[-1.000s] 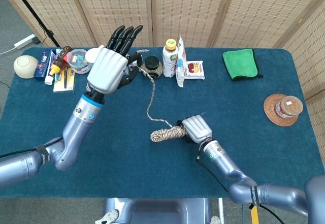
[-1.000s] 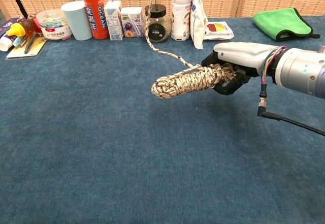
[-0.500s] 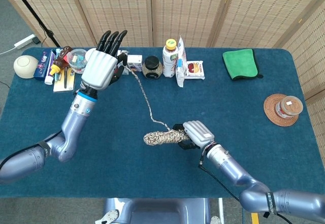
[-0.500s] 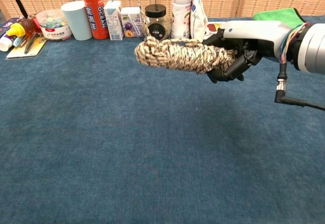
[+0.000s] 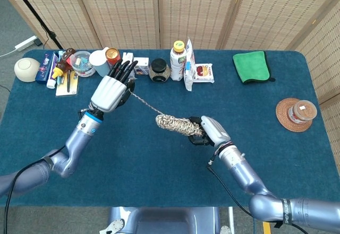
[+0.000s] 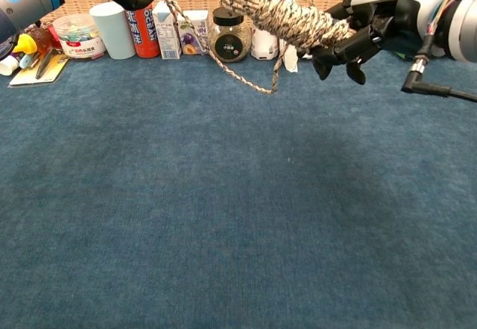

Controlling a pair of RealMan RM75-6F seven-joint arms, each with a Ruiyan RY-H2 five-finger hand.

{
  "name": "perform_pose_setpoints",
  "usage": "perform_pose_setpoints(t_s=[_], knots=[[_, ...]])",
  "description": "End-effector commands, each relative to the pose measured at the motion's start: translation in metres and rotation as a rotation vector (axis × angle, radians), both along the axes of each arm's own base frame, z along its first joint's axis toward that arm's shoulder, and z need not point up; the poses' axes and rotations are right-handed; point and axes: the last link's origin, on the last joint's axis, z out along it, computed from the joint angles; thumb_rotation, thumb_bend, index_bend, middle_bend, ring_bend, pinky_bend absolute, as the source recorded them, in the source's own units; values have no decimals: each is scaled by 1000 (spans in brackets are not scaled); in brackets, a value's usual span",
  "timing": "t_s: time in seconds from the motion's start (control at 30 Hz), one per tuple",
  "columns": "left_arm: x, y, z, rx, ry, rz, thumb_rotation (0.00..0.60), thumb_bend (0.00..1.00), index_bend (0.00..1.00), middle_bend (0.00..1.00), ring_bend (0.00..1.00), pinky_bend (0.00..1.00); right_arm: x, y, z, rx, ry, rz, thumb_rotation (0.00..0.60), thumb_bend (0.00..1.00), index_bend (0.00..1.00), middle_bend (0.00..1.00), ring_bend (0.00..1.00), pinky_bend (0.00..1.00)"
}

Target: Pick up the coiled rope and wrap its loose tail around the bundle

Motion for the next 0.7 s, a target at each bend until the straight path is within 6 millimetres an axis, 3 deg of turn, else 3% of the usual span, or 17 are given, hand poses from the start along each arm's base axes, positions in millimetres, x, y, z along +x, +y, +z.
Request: perform_pose_setpoints(t_s=[0.03,0.2,0.43,0.7], knots=[[-9,-10,-6,-26,19,-25,600,441,649,0,0,0,11,-7,2,-58,16,-28,600,748,627,617,483,702],[-17,-33,-15,-88,37,-87,600,441,649,0,0,0,9,-25,-3,-152,109,-101,600,785,637,628,501,711],[-9,-60,-23,-159,15,-164,600,442,649,0,0,0,18,-35,-18,-157,171,-196,600,800,639,632,510,715],[8,-72,-12,-170,-31,-221,600,441,650,0,0,0,21,-45,-38,-185,275,-192,600,801,639,632,510,716]])
